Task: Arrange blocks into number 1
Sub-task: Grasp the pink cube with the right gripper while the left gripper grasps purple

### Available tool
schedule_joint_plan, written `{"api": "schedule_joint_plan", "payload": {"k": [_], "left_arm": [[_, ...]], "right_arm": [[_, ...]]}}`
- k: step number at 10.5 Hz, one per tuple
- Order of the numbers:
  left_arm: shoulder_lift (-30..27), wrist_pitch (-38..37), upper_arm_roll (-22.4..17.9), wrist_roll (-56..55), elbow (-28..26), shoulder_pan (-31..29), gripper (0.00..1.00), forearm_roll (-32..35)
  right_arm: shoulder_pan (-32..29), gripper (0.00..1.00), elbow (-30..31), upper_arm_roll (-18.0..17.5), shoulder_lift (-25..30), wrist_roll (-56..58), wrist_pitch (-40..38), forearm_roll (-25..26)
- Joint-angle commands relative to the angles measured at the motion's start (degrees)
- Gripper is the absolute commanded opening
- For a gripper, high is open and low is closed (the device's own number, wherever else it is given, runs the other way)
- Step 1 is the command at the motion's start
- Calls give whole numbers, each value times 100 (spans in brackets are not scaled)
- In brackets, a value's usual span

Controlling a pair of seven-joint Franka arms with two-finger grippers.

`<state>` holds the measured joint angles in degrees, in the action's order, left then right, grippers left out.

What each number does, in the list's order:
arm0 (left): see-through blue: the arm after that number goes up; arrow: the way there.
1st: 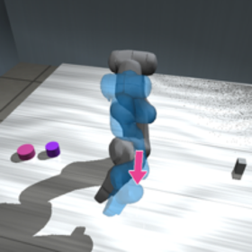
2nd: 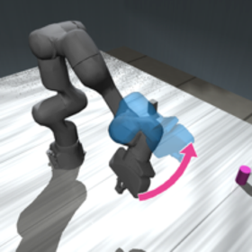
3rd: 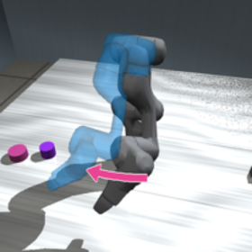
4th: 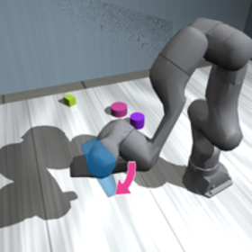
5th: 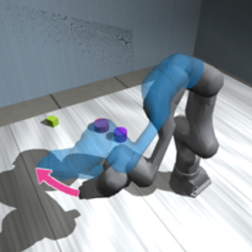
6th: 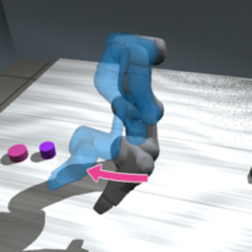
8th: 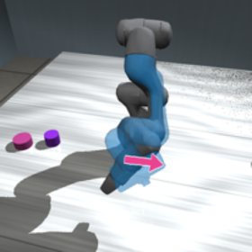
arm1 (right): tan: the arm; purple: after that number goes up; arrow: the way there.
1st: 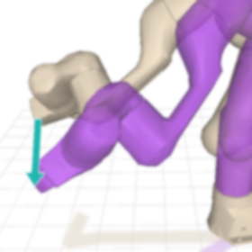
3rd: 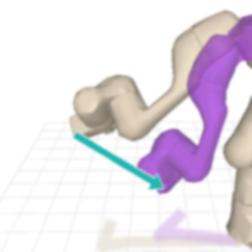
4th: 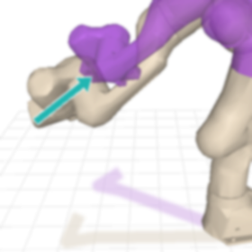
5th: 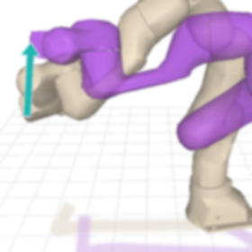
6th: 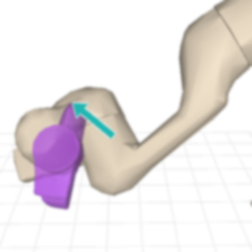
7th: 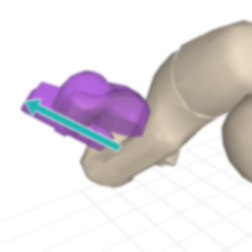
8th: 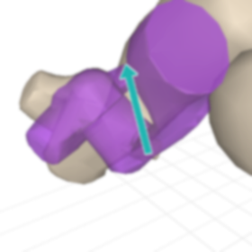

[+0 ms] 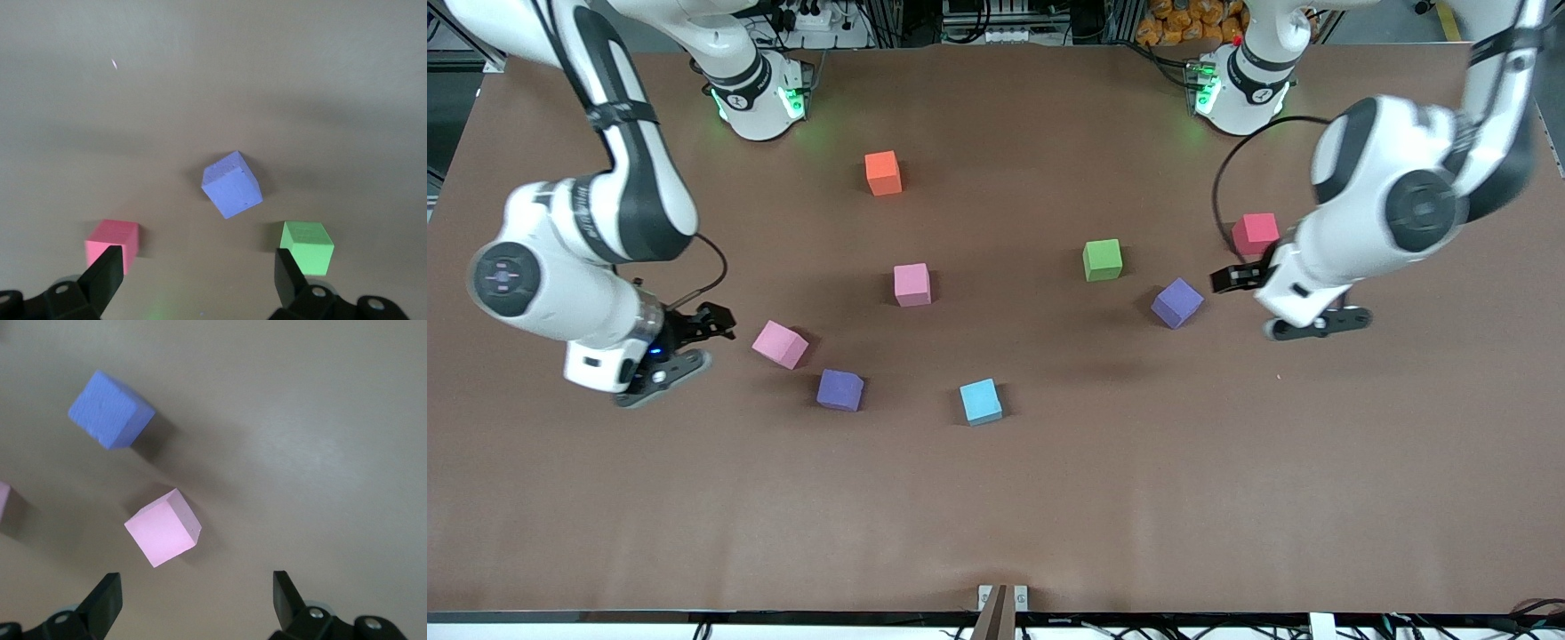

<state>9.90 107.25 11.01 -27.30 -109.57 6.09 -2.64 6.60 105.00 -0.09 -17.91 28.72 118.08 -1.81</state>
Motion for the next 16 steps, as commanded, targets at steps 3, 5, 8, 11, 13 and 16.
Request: {"api": "schedule_joint_plan", "payload": {"k": [3, 5, 8, 11, 13, 16], "left_arm": [[-584, 963, 50, -969, -1705, -134, 100, -130], [-682, 1105, 59, -1661, -1962, -240, 100, -140], [-613, 2226, 138, -2321, -2471, -188, 100, -140], [-218, 2939, 366, -3086, -2481, -117, 100, -149], [98, 3546, 411, -3491, -2464, -12, 100, -140], [381, 3935, 411, -3782, -2394, 77, 100, -114]], "right_arm": [[288, 100, 880, -44, 235, 442, 549, -82], [333, 100, 1127, -70, 227, 651, 838, -82], [412, 100, 1180, -79, 34, 749, 1147, -82], [324, 100, 1189, -79, -282, 1056, 1479, -73], [306, 100, 1181, -70, -449, 1171, 1656, -73], [324, 100, 1172, -70, -512, 1171, 1736, -73]]}}
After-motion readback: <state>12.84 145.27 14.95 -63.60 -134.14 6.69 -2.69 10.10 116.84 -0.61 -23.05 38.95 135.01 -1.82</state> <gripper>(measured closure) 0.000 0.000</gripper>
